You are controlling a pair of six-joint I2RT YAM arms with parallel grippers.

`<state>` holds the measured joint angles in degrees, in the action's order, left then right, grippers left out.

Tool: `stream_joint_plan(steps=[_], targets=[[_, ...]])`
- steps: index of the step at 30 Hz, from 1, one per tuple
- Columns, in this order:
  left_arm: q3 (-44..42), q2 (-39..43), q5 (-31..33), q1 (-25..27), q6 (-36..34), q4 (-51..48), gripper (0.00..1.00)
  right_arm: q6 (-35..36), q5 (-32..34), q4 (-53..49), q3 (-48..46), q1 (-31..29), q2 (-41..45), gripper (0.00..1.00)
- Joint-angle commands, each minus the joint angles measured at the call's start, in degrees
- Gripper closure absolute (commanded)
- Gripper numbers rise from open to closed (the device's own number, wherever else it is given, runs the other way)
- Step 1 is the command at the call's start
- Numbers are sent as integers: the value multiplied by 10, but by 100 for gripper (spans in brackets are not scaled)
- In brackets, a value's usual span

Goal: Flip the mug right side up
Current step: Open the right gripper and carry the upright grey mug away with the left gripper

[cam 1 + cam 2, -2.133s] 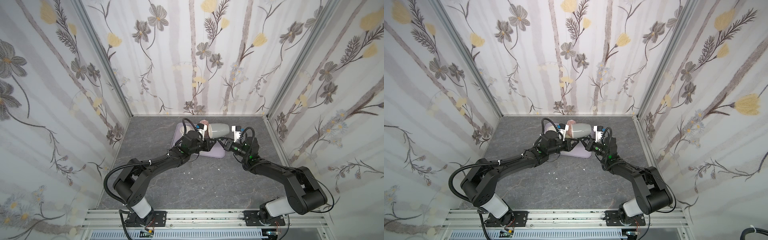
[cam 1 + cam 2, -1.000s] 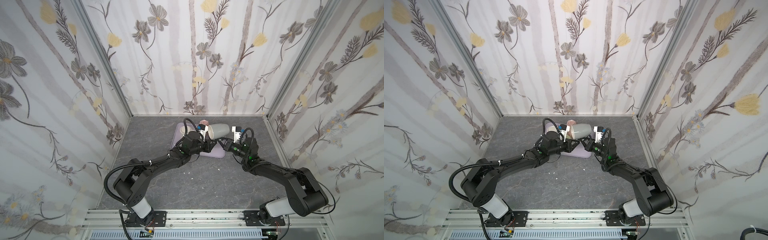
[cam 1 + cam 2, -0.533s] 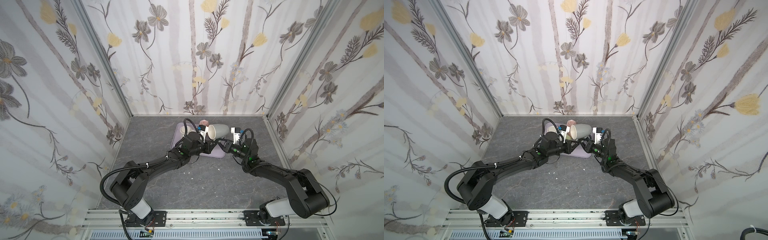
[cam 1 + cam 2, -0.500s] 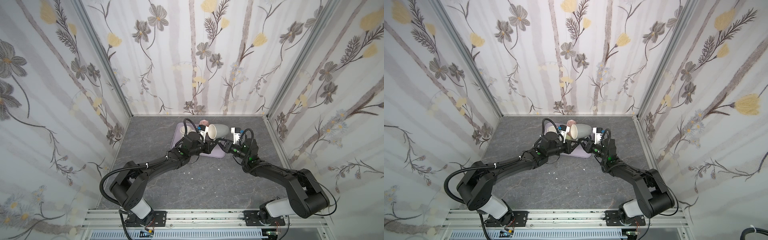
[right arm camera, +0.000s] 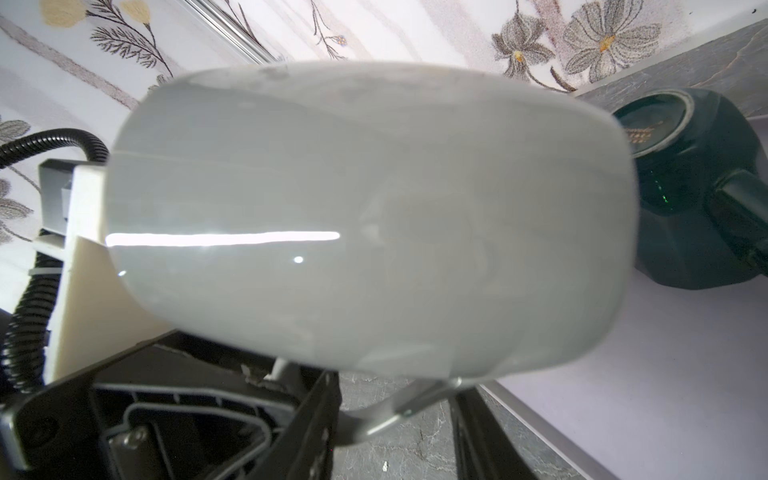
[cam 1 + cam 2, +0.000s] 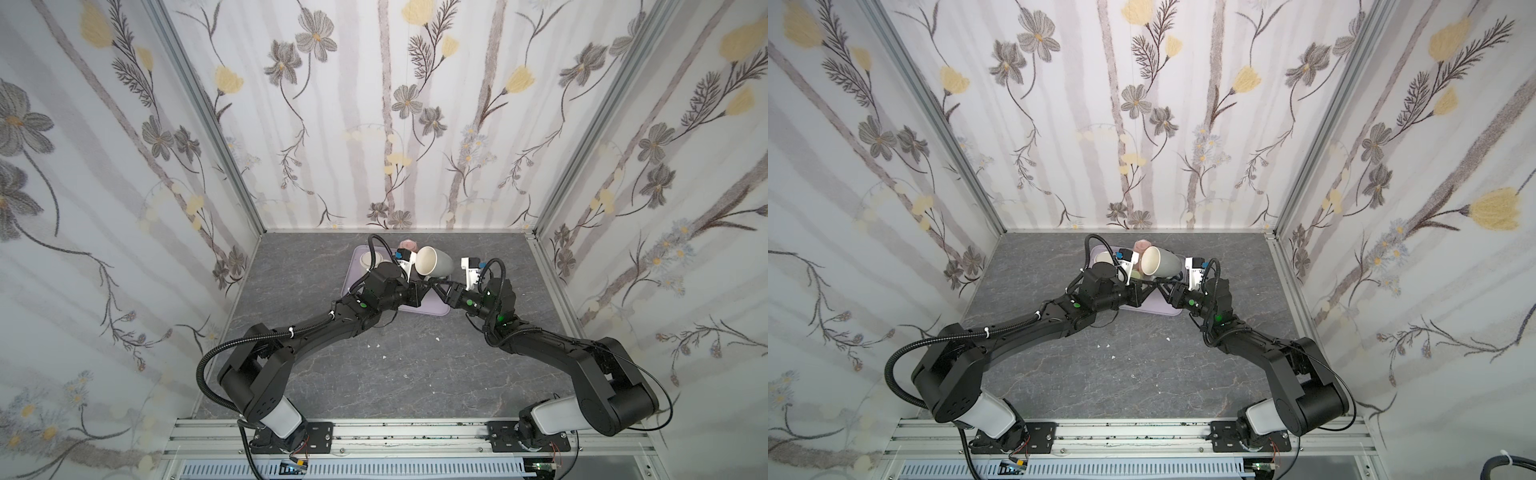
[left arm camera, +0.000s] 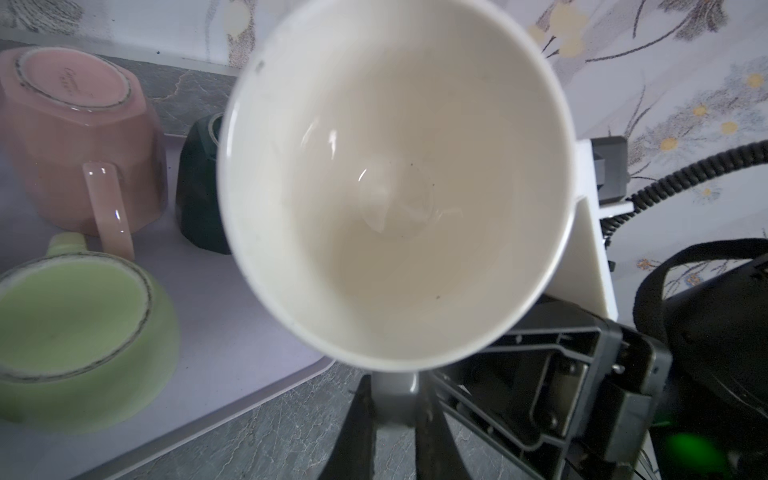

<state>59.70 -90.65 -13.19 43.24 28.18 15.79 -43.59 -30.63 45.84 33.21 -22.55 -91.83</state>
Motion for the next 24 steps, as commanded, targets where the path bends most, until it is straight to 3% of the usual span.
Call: stream_joint_plan(steps=[1, 13, 17, 24], targets=[[17, 3, 26, 0, -22, 70, 100, 11, -3, -33, -3, -1, 0, 50], [39, -3, 89, -11, -46, -8, 100, 23, 20, -58, -3, -1, 34, 45], [51, 0, 104, -24, -44, -41, 100, 40, 34, -93, 2, 0, 53, 39], [57, 30, 123, -68, -42, -109, 100, 98, 121, -197, 7, 0, 104, 28]])
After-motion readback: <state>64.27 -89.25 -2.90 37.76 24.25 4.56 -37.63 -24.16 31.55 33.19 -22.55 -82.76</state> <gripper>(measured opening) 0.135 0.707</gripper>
